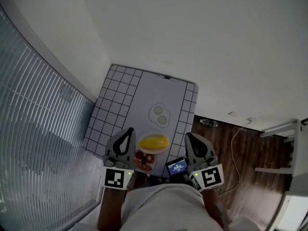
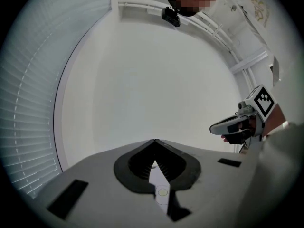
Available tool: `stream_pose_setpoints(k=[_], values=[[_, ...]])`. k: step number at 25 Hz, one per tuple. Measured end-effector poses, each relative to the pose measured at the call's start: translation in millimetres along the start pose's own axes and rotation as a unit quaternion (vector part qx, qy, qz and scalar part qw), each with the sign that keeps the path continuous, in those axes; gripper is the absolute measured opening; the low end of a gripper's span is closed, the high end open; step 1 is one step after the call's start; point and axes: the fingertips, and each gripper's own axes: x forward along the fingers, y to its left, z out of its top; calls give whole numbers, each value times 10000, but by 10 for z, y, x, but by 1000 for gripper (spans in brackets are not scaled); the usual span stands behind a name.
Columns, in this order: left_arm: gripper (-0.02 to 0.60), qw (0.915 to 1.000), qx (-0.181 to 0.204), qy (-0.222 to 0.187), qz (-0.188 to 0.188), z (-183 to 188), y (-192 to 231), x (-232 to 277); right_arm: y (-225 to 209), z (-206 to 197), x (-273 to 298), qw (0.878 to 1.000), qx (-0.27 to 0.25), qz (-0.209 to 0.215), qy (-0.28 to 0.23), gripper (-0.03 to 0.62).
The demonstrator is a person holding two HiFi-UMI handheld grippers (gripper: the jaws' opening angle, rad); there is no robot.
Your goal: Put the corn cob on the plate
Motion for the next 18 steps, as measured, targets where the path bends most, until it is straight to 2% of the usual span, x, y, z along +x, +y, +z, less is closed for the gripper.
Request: stream_pose_setpoints(k=[8, 18], values=[[9, 9997, -191, 115, 110, -54, -14, 69, -120, 134, 87, 9997, 168, 17, -172, 6], [9, 9994, -159, 204, 214, -74, 24, 77, -146, 11, 110, 9995, 265, 149, -45, 6]])
